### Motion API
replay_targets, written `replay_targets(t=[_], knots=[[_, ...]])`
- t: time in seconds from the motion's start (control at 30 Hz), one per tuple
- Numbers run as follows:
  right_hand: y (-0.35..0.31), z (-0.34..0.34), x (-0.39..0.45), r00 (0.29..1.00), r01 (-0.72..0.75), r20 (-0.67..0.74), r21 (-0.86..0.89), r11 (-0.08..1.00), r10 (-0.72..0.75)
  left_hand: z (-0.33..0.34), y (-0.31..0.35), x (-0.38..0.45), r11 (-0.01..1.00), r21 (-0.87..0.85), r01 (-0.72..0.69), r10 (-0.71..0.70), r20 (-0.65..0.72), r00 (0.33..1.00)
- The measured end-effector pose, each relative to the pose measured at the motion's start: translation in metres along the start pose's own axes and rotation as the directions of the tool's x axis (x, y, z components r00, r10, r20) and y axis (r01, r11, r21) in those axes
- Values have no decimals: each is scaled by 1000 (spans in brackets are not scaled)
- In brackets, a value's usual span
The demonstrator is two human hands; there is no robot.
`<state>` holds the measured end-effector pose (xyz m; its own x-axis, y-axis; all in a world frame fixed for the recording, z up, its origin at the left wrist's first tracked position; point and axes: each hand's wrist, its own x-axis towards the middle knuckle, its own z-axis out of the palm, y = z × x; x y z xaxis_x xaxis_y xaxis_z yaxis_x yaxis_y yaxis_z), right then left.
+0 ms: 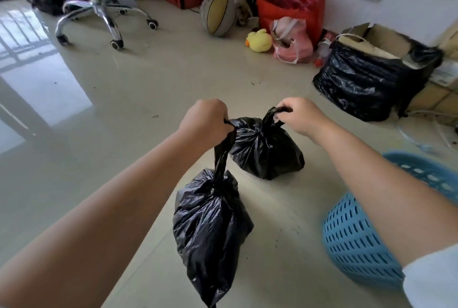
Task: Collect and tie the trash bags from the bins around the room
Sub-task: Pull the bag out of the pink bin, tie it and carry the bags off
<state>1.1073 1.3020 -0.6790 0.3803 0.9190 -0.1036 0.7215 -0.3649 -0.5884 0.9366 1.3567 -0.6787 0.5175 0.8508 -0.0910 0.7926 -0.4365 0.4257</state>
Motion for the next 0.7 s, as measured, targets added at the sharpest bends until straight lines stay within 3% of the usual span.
replay_targets(t=[0.17, 0.33, 0.57, 0.7], knots=[[-41, -45, -11, 990, -136, 53, 125, 983, 130, -52, 25, -20, 984, 172, 46, -86, 230, 970], [-109, -138, -29, 982, -178, 86, 168, 970, 166, -153, 75, -30, 978, 156, 140, -174, 233, 957], [-209, -317, -68, 998, 46, 48, -91, 995, -42, -328, 200, -43, 938, 347, -10, -92, 276, 957], [-239, -414, -109, 997, 70, 59, -242, 968, -57, -407, 281, -50, 928, 353, -117, -7, 330, 944]])
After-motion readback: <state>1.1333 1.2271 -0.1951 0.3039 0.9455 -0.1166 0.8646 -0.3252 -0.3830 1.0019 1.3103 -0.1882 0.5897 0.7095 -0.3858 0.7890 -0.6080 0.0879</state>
